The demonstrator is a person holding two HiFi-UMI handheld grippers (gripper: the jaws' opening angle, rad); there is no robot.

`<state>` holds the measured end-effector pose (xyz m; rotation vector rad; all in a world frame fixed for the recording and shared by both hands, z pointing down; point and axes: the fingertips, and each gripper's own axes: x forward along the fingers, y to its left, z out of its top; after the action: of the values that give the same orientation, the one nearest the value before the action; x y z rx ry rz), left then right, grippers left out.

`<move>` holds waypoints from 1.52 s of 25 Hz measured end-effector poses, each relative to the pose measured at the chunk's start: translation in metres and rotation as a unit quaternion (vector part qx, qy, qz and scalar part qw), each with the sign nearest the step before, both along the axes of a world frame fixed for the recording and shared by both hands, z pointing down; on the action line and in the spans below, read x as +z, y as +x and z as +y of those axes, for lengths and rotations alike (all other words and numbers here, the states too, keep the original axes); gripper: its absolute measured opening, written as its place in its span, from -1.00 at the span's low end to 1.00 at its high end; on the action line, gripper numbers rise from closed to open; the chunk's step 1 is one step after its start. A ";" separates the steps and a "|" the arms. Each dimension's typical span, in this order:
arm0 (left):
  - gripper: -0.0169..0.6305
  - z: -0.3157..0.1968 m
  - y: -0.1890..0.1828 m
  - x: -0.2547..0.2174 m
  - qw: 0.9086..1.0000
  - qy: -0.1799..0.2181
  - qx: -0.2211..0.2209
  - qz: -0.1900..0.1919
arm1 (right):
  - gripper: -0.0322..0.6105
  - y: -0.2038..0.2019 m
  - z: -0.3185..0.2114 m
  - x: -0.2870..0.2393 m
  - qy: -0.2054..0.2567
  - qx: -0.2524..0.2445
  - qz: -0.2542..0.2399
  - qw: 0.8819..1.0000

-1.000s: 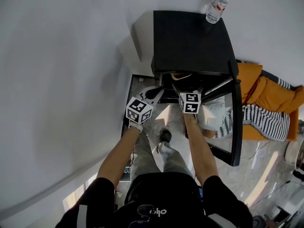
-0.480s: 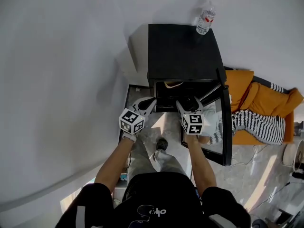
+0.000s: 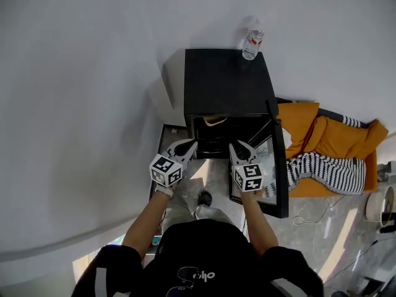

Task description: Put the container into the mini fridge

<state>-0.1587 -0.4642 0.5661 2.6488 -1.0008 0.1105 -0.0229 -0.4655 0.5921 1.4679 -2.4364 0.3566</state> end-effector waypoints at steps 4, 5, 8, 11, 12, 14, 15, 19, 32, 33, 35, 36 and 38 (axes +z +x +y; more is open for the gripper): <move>-0.92 0.004 0.011 -0.013 1.000 0.007 0.005 0.006 | -0.80 0.004 0.009 -0.013 -0.001 -0.014 -0.018 1.000; -0.92 0.005 0.013 -0.016 1.000 0.009 0.006 0.008 | -0.82 0.006 0.011 -0.016 0.000 -0.017 -0.020 1.000; -0.92 0.005 0.021 -0.025 1.000 0.014 0.013 0.009 | -0.87 0.011 0.016 -0.024 0.002 -0.021 -0.023 1.000; -0.92 0.004 0.024 -0.036 1.000 0.021 0.018 0.013 | -0.87 0.011 0.016 -0.031 0.006 -0.027 -0.021 0.999; -0.92 0.003 0.025 -0.039 0.999 0.025 0.020 0.013 | -0.87 0.010 0.015 -0.033 0.008 -0.030 -0.020 0.999; -0.92 0.001 0.027 -0.043 0.999 0.028 0.022 0.013 | -0.87 0.010 0.013 -0.036 0.011 -0.032 -0.021 0.999; -0.92 0.000 0.028 -0.045 0.999 0.030 0.024 0.013 | -0.87 0.011 0.011 -0.038 0.013 -0.033 -0.021 0.999; -0.92 -0.007 0.032 -0.047 0.999 0.035 0.030 0.013 | -0.87 0.014 0.003 -0.045 0.018 -0.032 -0.022 0.999; -0.92 -0.023 0.042 -0.055 0.998 0.045 0.040 0.009 | -0.87 0.021 -0.011 -0.056 0.026 -0.036 -0.020 0.999; -0.92 -0.023 0.043 -0.055 0.998 0.045 0.041 0.009 | -0.87 0.022 -0.012 -0.055 0.026 -0.036 -0.021 0.999; -0.92 -0.024 0.046 -0.055 0.998 0.045 0.043 0.006 | -0.87 0.024 -0.012 -0.055 0.025 -0.035 -0.024 0.999; -0.92 -0.024 0.047 -0.055 0.998 0.045 0.044 0.005 | -0.87 0.025 -0.013 -0.054 0.025 -0.035 -0.025 0.999; -0.92 -0.024 0.048 -0.056 0.998 0.045 0.046 0.002 | -0.87 0.026 -0.013 -0.054 0.024 -0.035 -0.027 0.999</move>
<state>-0.1106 -0.4883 0.5106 2.7758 -0.9018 0.0815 0.0029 -0.4781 0.5378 1.4051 -2.5481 0.3277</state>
